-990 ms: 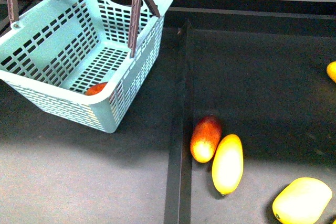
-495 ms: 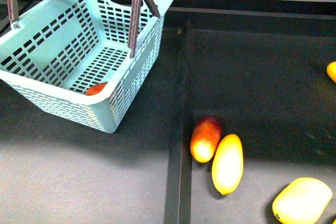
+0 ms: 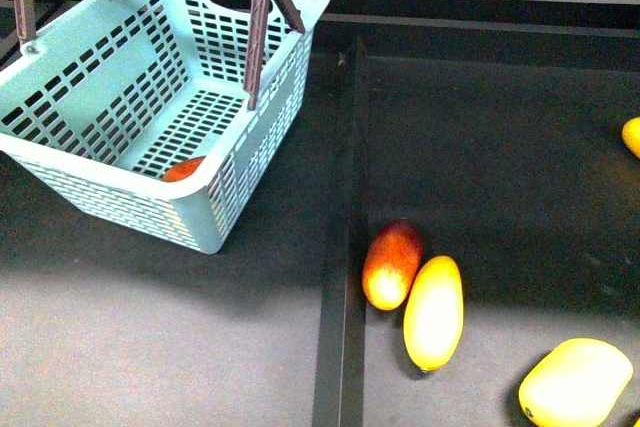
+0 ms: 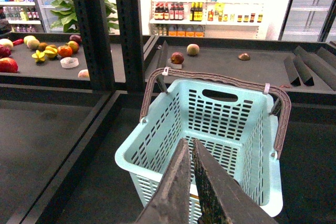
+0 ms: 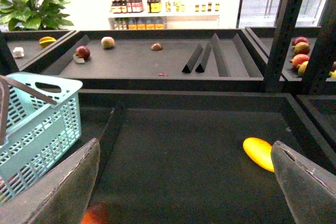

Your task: Pick lemon and mango into basket

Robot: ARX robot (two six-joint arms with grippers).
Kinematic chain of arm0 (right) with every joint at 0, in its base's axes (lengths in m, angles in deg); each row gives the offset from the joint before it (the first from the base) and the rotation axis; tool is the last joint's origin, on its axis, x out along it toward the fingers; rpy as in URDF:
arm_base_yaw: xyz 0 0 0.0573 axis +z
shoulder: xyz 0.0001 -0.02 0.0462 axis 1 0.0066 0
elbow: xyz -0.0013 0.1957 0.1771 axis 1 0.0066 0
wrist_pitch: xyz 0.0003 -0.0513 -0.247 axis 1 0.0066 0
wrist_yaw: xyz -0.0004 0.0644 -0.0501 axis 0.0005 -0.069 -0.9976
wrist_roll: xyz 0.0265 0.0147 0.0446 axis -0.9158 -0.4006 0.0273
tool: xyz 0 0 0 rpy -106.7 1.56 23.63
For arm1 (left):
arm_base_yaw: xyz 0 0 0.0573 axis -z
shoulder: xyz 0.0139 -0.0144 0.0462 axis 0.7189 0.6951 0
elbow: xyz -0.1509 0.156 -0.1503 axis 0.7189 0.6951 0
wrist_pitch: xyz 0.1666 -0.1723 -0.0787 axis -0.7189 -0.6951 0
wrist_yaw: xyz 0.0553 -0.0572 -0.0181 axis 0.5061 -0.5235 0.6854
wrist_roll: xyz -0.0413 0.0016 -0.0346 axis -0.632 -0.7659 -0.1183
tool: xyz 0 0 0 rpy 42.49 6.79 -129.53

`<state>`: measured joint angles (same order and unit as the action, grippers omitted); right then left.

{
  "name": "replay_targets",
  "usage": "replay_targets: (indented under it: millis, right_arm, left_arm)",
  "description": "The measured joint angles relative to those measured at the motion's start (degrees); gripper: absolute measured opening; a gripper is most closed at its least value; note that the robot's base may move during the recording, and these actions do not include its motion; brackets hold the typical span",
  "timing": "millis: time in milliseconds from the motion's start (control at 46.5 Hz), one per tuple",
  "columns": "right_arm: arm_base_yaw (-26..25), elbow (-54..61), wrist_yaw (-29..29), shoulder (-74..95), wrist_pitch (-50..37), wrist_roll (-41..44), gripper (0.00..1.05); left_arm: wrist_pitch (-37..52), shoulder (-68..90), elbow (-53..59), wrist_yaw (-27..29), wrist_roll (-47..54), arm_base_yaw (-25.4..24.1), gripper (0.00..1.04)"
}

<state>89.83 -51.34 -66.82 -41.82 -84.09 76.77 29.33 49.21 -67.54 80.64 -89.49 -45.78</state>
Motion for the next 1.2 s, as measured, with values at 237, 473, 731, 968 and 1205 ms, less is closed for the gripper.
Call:
replay_targets:
  millis: [237, 473, 731, 968, 1205]
  right_arm:
    - [0.00, 0.00, -0.02, 0.00, 0.00, 0.00, 0.96]
    - [0.00, 0.00, 0.00, 0.00, 0.00, 0.00, 0.96]
    - [0.00, 0.00, 0.00, 0.00, 0.00, 0.00, 0.96]
    - [0.00, 0.00, -0.02, 0.00, 0.00, 0.00, 0.96]
    - [0.00, 0.00, 0.00, 0.00, 0.00, 0.00, 0.96]
  left_arm:
    - [-3.10, -3.13, 0.00, 0.00, 0.00, 0.00, 0.03]
    - [-14.16, -13.64, -0.02, 0.00, 0.02, 0.00, 0.03]
    - [-14.45, -14.14, -0.02, 0.00, 0.02, 0.00, 0.03]
    - [-14.45, -14.14, -0.02, 0.02, 0.02, 0.00, 0.03]
    - [-14.47, -14.14, -0.02, 0.00, 0.02, 0.00, 0.03]
